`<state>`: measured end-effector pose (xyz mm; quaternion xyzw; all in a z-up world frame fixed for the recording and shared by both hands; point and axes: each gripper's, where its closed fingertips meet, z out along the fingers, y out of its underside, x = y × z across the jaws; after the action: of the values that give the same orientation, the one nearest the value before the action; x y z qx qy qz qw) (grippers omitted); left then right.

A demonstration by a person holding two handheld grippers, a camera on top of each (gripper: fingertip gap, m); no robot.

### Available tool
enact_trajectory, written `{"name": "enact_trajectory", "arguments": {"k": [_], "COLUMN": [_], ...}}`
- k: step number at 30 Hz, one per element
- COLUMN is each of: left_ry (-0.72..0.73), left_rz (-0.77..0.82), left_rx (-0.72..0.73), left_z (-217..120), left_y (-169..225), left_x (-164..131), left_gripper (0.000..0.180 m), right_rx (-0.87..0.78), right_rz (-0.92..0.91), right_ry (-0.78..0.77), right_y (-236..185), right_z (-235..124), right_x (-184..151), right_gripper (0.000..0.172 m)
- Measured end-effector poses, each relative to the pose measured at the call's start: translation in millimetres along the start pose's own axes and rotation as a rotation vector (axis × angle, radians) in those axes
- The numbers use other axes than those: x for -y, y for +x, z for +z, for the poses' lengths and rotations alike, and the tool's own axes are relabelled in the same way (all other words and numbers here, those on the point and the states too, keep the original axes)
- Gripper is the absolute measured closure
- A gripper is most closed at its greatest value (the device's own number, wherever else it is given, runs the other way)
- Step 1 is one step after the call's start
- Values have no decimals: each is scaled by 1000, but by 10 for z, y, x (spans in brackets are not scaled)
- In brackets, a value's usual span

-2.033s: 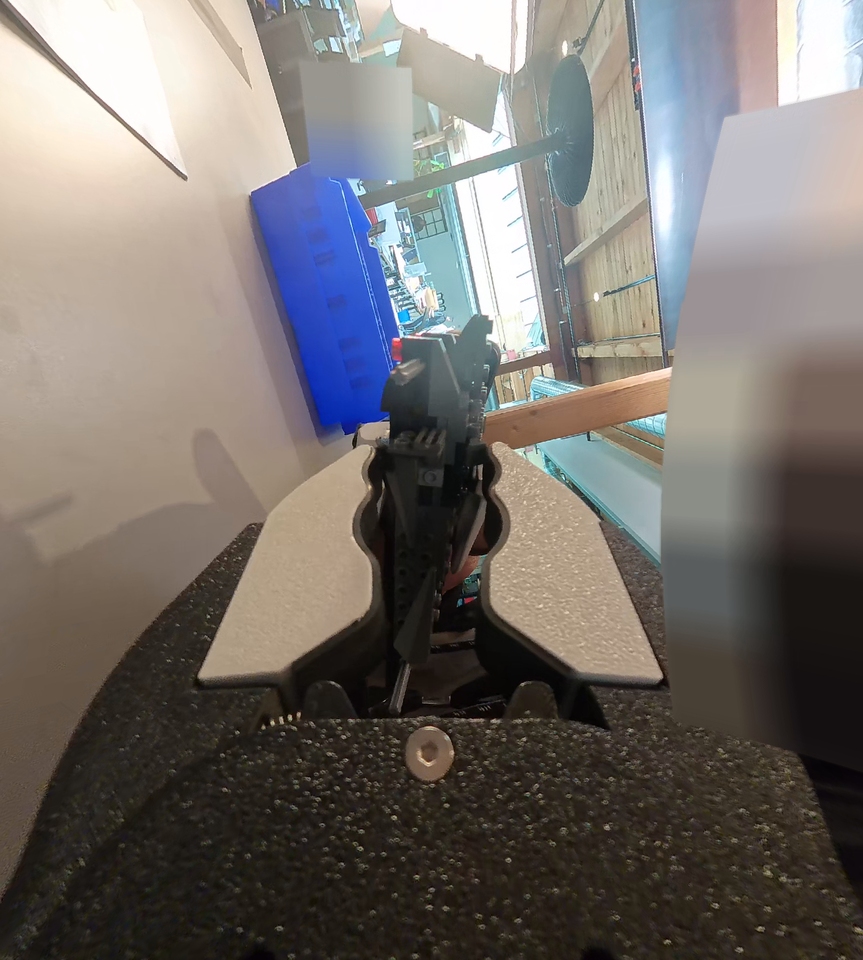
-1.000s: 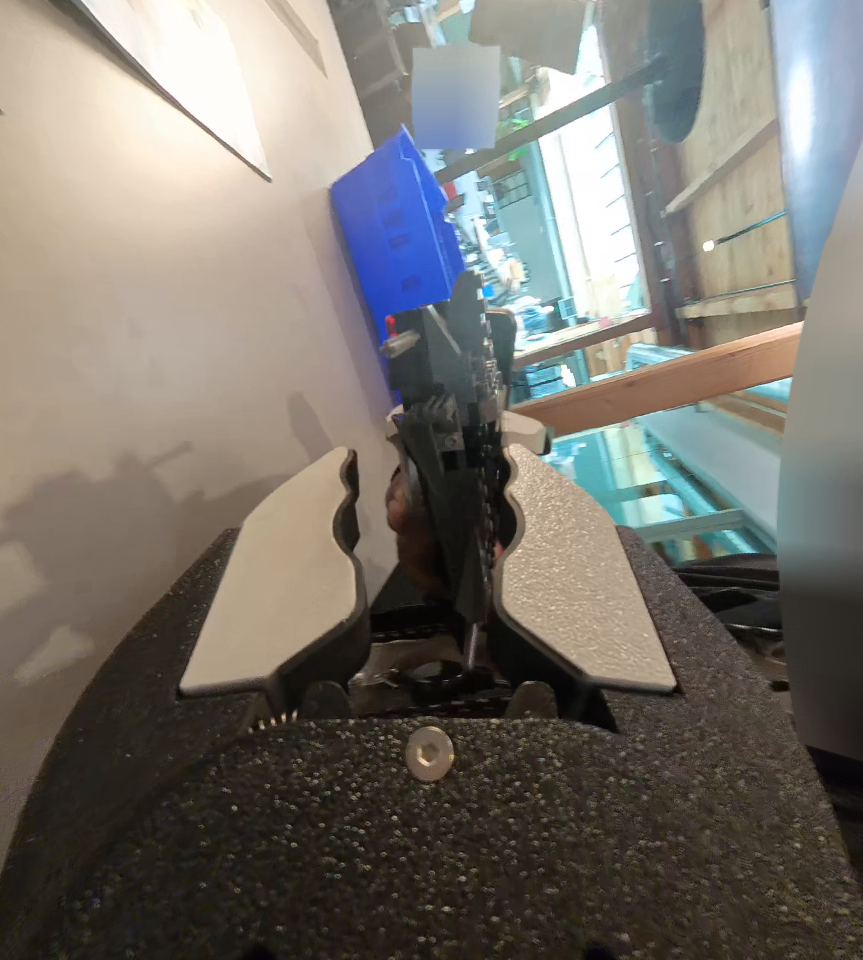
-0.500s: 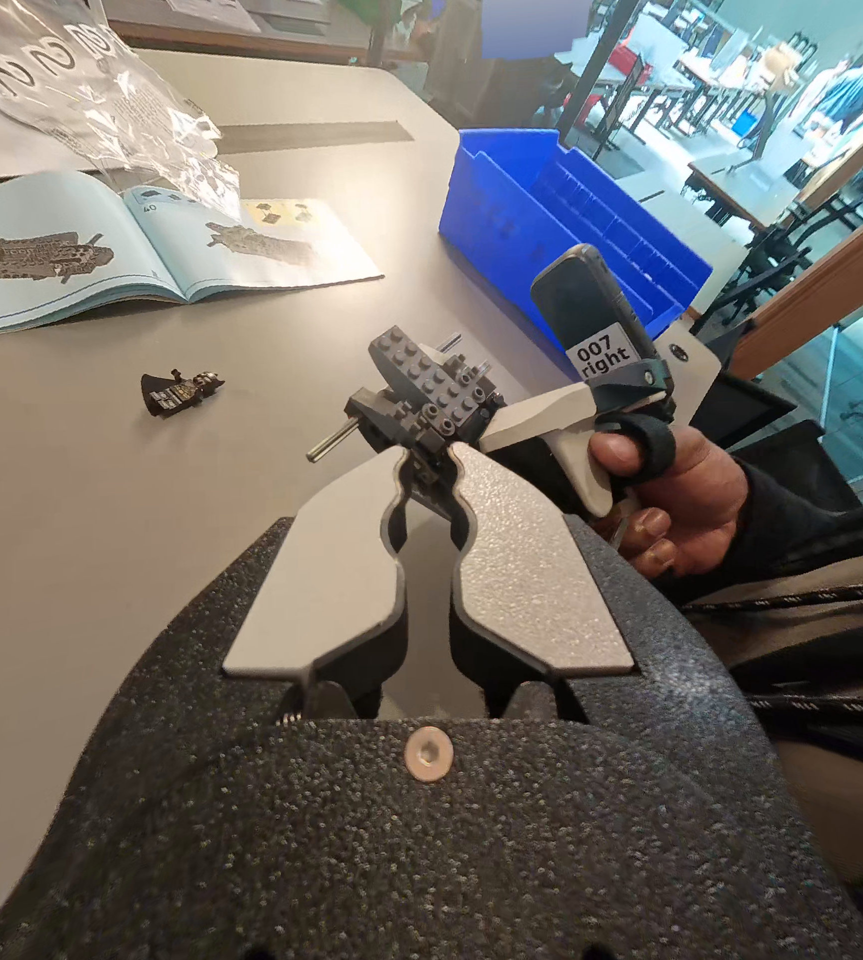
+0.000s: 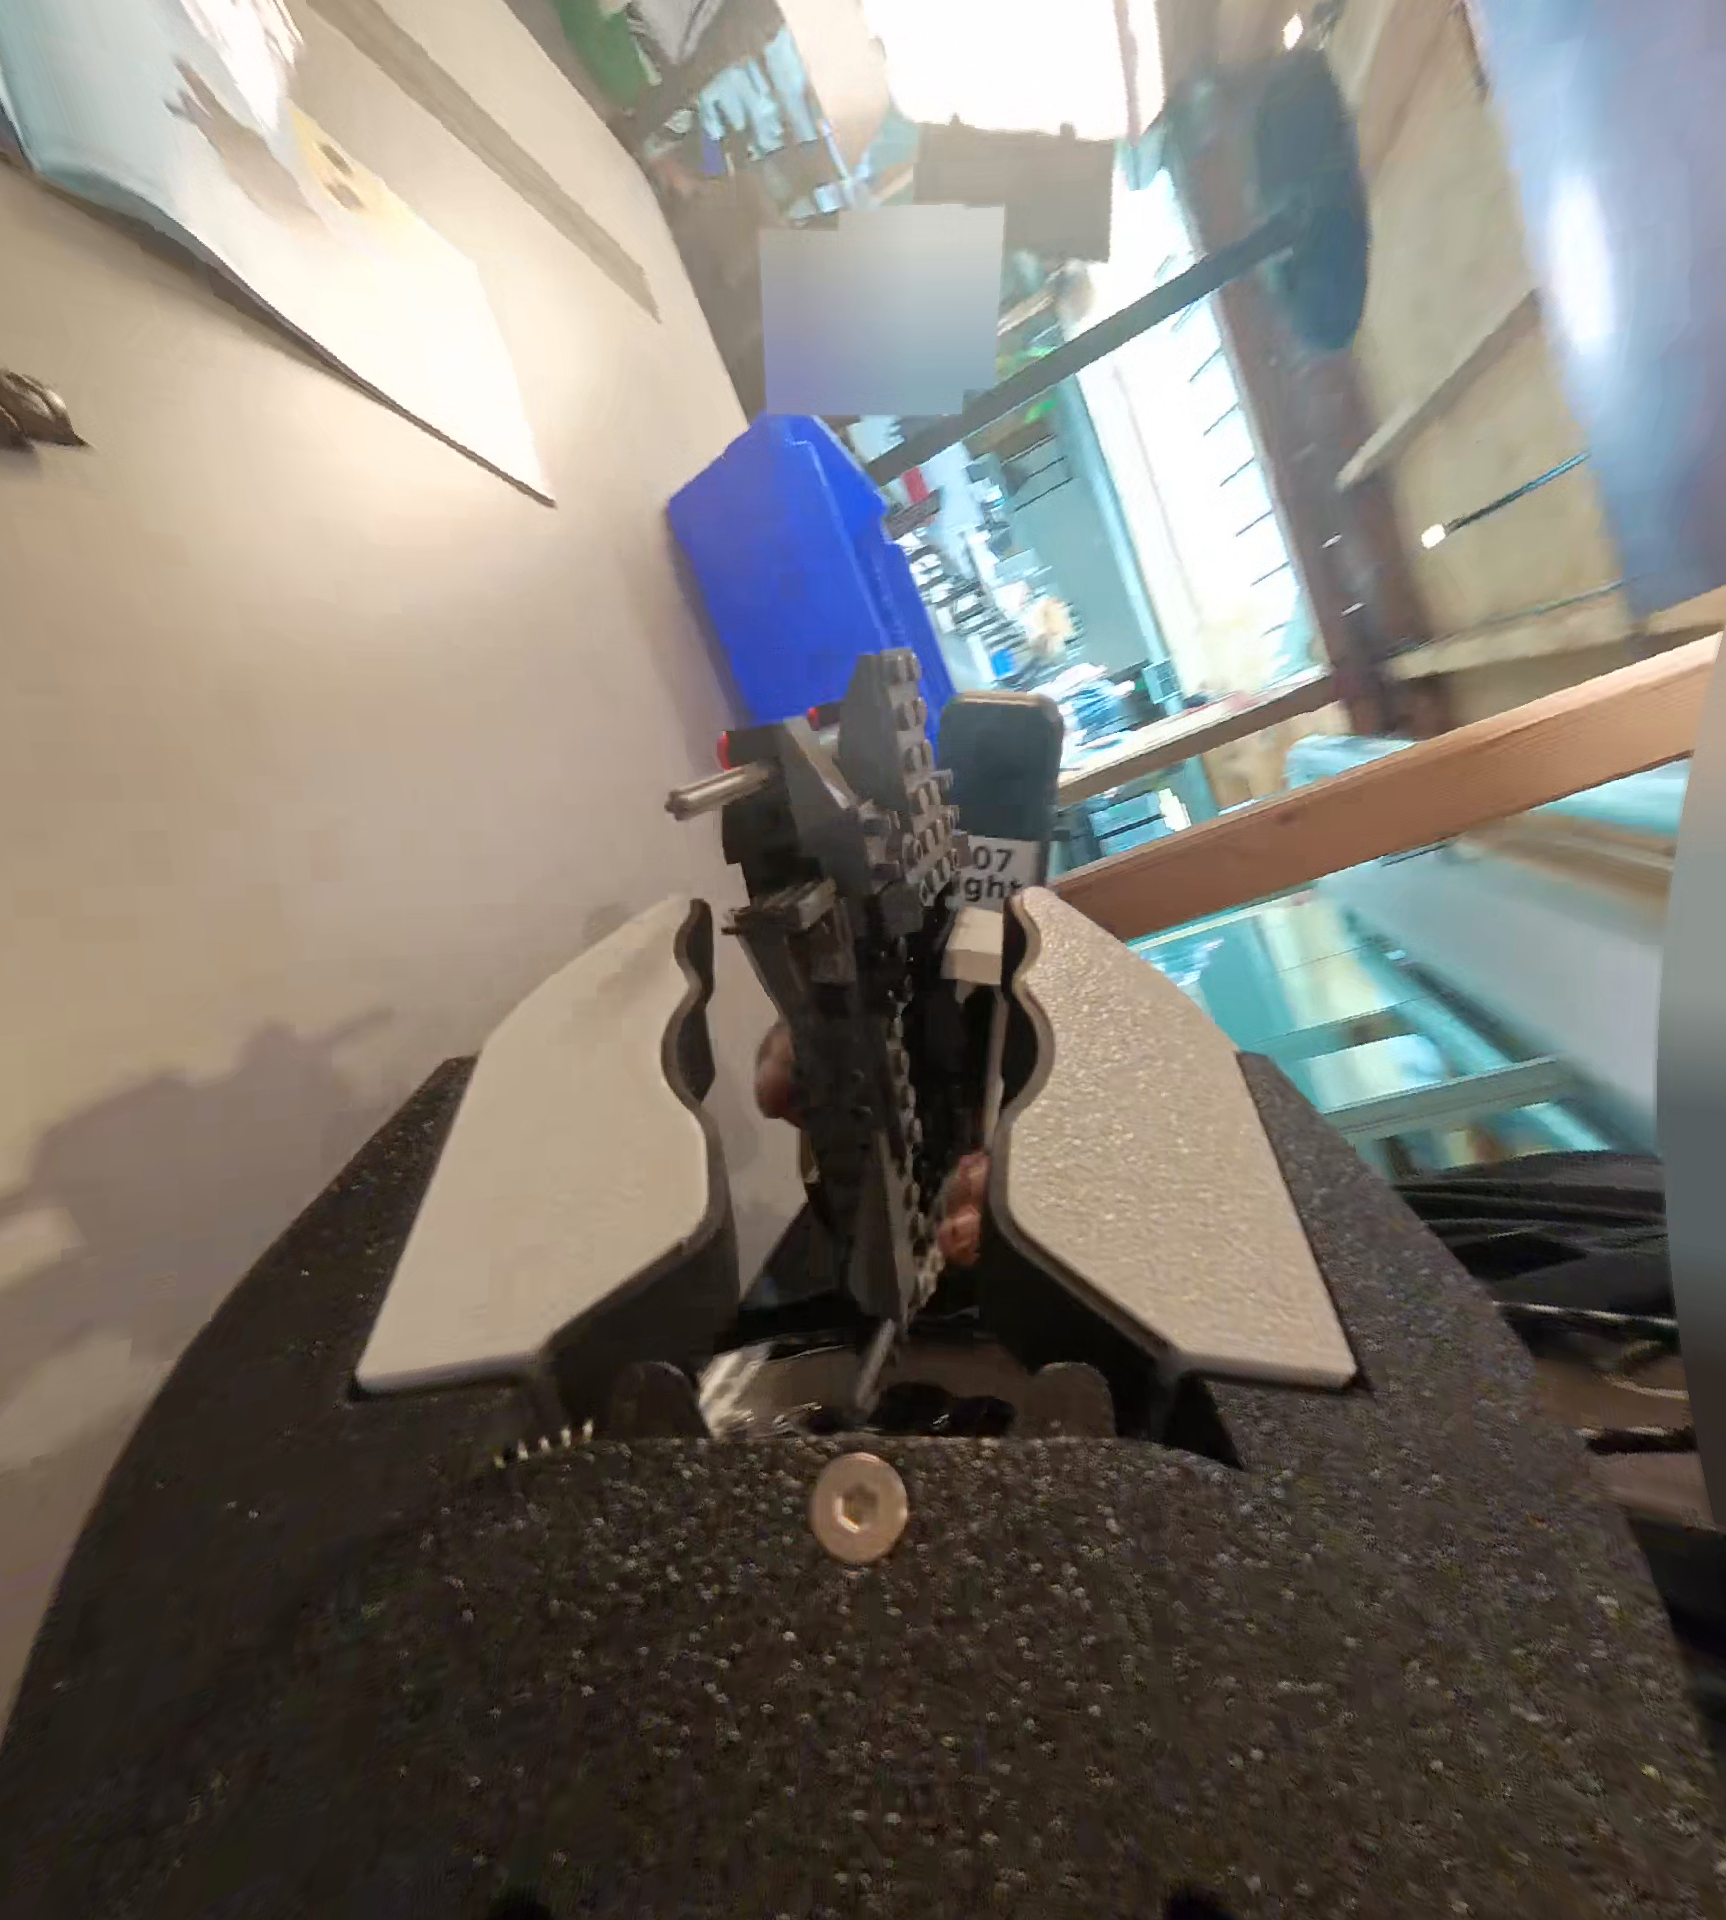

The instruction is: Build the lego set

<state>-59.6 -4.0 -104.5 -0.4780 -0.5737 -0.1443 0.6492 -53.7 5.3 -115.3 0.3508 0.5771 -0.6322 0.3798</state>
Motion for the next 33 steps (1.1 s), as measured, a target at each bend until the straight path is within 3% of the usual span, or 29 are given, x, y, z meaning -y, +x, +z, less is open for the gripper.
{"name": "enact_trajectory", "arguments": {"k": [3, 6, 22, 33], "left_ry": [10, 5, -63, -50], "left_rz": [-89, -82, 227, 346], "left_rx": [-77, -91, -52, -52], "left_z": [5, -9, 53, 97], "left_y": [28, 45, 371, 487], "left_x": [-17, -33, -110, -146], "left_gripper": [131, 141, 135, 135], "right_rx": [28, 53, 323, 427], "right_rz": [-19, -36, -146, -145], "right_ry": [-4, -7, 104, 142], "right_y": [-57, -103, -419, -523], "right_z": [13, 17, -133, -238], "right_x": [-17, -26, 57, 65], "right_gripper": [138, 138, 138, 138]}}
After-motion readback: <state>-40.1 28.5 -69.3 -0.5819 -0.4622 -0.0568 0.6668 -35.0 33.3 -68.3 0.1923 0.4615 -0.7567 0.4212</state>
